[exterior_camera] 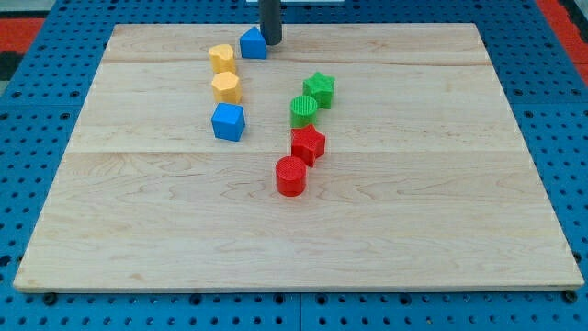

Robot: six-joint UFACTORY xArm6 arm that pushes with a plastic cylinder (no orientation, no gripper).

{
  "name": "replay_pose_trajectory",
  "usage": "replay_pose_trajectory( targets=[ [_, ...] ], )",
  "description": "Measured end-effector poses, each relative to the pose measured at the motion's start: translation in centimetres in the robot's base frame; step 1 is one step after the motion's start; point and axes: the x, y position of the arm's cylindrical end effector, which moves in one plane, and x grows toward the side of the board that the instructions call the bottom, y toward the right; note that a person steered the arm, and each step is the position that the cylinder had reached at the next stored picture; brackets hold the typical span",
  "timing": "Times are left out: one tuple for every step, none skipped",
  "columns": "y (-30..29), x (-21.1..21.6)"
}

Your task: Move the blue triangle towards the yellow heart

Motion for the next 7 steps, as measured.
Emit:
replay_pose_trajectory(
  targets=[
    [-0.2, 0.0],
    [-0.3, 0.0],
    [-1.0, 0.2],
    [-1.1, 0.4],
    [-1.5, 0.4],
    [-2.3, 0.5],
    [-0.6, 0.5]
  ],
)
